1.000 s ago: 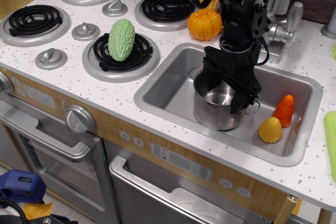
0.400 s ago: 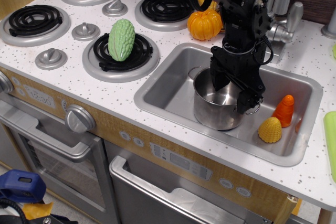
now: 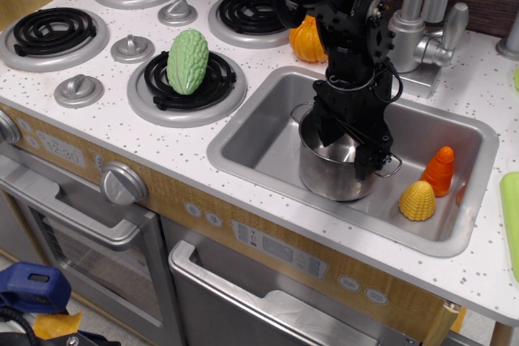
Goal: Pick up pot from sink
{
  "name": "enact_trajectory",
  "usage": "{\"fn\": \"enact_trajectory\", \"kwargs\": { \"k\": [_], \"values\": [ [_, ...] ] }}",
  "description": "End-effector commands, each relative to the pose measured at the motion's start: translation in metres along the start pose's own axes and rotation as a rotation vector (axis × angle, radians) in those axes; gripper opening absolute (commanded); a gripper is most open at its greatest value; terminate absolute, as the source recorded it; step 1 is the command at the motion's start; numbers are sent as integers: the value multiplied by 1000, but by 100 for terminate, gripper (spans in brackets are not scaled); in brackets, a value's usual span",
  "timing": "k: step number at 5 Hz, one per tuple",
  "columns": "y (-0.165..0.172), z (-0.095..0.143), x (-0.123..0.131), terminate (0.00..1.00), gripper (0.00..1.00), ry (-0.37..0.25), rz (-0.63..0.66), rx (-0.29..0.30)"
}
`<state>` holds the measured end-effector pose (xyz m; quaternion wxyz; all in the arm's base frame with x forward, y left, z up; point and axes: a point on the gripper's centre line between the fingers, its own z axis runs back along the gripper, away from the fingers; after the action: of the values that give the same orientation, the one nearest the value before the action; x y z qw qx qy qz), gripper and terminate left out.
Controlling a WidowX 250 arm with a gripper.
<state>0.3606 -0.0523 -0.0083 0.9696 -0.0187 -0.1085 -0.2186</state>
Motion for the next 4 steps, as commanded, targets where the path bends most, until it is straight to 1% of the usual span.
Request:
{"fn": "enact_trajectory", "kwargs": {
  "k": [1, 2, 3, 4],
  "values": [
    [5, 0, 6, 0, 100, -31, 6, -24],
    [0, -7, 3, 0, 100, -21, 22, -30],
    [-3, -11, 2, 0, 100, 5, 39, -5],
    [-3, -12, 2, 0, 0, 20, 43, -2]
  ]
}}
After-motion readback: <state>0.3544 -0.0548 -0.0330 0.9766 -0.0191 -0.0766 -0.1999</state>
